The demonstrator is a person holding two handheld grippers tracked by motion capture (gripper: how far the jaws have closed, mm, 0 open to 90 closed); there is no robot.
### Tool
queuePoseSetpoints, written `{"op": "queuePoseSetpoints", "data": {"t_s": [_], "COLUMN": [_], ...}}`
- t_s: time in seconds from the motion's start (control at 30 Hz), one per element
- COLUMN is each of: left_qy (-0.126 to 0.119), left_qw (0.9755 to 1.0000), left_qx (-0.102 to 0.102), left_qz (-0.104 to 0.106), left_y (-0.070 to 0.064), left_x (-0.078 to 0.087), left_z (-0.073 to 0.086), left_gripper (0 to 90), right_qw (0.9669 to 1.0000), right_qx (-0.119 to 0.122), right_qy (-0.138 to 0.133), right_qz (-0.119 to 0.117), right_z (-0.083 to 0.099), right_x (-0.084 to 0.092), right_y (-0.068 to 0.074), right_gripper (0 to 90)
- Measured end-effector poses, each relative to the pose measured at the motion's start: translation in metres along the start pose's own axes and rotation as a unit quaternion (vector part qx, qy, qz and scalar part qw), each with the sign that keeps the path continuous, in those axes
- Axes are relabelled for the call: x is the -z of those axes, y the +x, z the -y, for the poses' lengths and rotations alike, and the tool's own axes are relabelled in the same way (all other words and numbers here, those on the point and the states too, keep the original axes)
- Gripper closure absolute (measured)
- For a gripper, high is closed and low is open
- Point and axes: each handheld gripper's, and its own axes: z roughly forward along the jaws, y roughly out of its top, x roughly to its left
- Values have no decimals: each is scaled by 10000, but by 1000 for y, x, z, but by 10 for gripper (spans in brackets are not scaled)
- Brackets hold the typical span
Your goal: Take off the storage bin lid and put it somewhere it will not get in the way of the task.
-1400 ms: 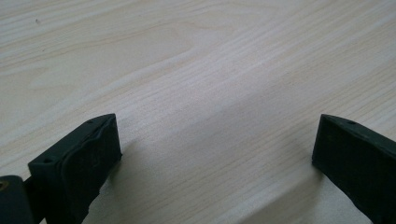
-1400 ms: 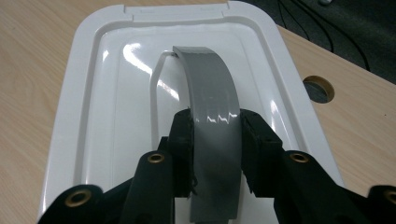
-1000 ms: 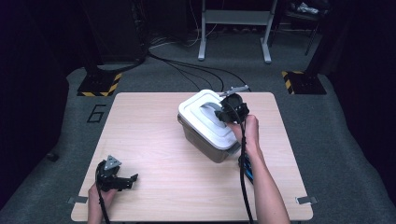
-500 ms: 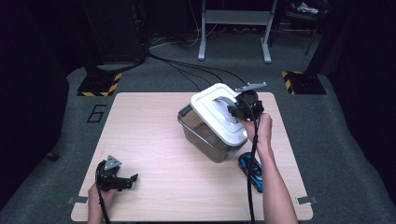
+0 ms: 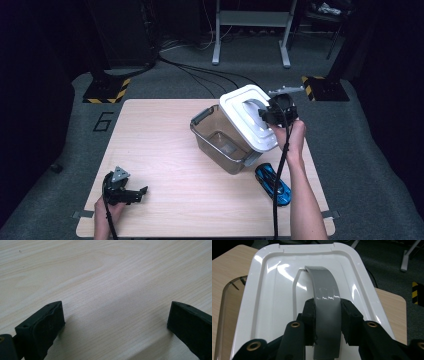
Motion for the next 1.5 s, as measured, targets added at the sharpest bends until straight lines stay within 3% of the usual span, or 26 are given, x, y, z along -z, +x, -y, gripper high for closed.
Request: {"op": "queuePoseSetpoints", "data": {"t_s": [0.63, 1.07, 1.5], "left_qy": [26, 25, 29], "left_qw": [10000, 10000, 10000], "left_qx": [16, 12, 8], "left_qz": [15, 14, 14], "left_y": [0, 0, 0], "left_x": [0, 0, 0], "left_z": [0, 0, 0], "left_gripper": [10, 10, 10], "right_qw": [9979, 9924, 9866], "right_qx": [-433, -769, -1047], "right_qy": [33, 22, 175], "right_qz": [478, 956, 1238], "right_z": [13, 30, 54], "right_x": [7, 1, -17], "right_y": [-39, -65, -82], "right_gripper": [674, 674, 674]}}
